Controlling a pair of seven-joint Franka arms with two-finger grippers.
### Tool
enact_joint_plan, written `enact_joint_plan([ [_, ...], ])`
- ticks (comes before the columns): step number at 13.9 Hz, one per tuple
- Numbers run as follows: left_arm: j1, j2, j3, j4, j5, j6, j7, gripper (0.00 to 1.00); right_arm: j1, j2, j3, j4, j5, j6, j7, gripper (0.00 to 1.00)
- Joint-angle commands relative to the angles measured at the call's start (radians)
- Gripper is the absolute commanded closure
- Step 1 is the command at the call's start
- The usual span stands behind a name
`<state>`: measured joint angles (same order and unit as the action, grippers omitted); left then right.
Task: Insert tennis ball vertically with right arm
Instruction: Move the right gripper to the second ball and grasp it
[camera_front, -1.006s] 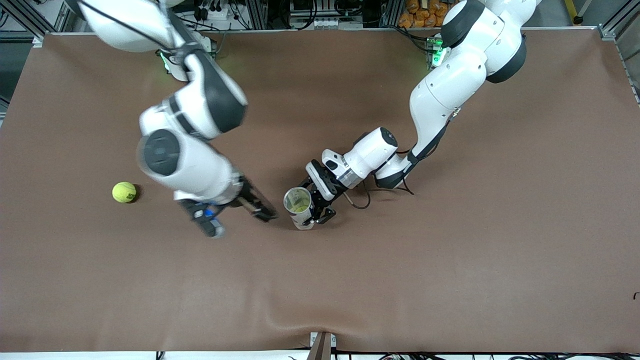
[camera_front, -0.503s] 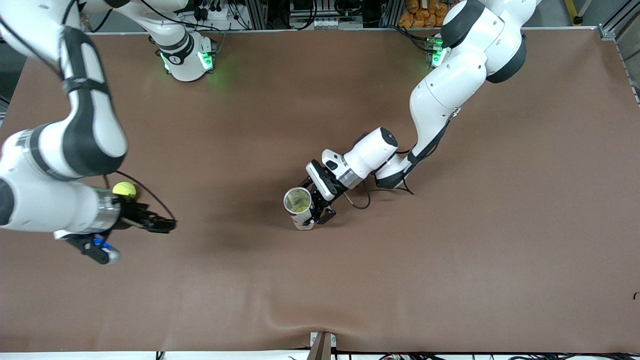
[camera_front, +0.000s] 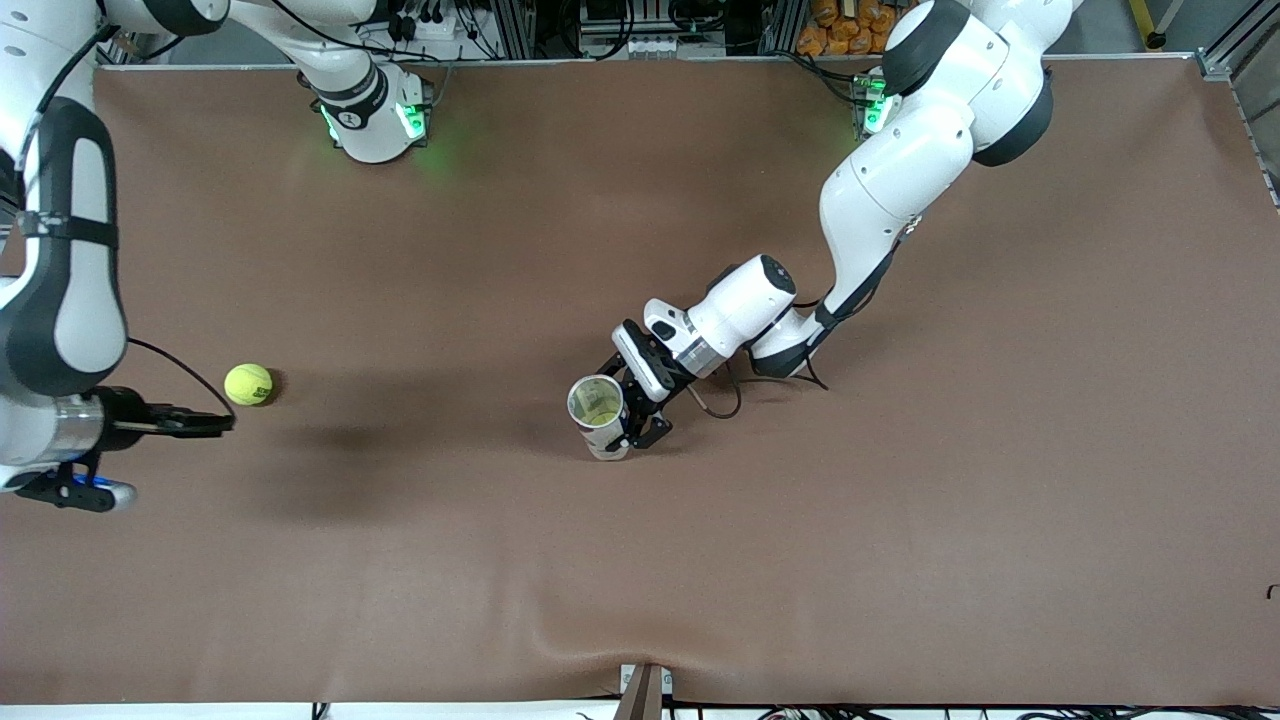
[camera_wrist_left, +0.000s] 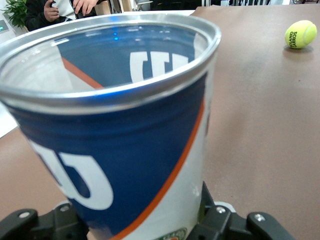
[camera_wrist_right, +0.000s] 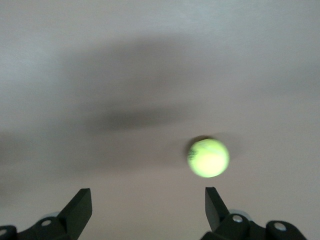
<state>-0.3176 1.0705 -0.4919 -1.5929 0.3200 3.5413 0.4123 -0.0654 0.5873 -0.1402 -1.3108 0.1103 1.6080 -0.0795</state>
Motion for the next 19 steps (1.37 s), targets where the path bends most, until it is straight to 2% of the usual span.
enact_joint_plan([
  [1,-0.003,0.014,0.000,0.024,0.014,0.011,-0.009,0.22,-0.008,-0.009,-0.048,-0.076,-0.009,0.055,-0.115,0.00],
  [5,-0.002,0.014,0.000,0.024,0.014,0.011,-0.009,0.21,-0.011,-0.010,-0.059,-0.241,-0.009,0.220,-0.140,0.00],
  [9,0.000,0.012,0.000,0.024,0.016,0.011,-0.009,0.20,-0.036,-0.015,-0.061,-0.335,-0.006,0.248,-0.178,0.00],
  [12,0.000,0.011,0.000,0.024,0.016,0.011,-0.009,0.20,-0.031,-0.023,-0.061,-0.425,0.003,0.340,-0.178,0.00],
  [14,0.000,0.011,-0.002,0.024,0.016,0.011,-0.009,0.20,-0.030,-0.021,-0.061,-0.468,0.003,0.407,-0.178,0.00],
  [19,0.005,0.011,-0.002,0.021,0.017,0.011,-0.009,0.20,-0.027,-0.020,-0.059,-0.518,0.032,0.450,-0.170,0.00],
])
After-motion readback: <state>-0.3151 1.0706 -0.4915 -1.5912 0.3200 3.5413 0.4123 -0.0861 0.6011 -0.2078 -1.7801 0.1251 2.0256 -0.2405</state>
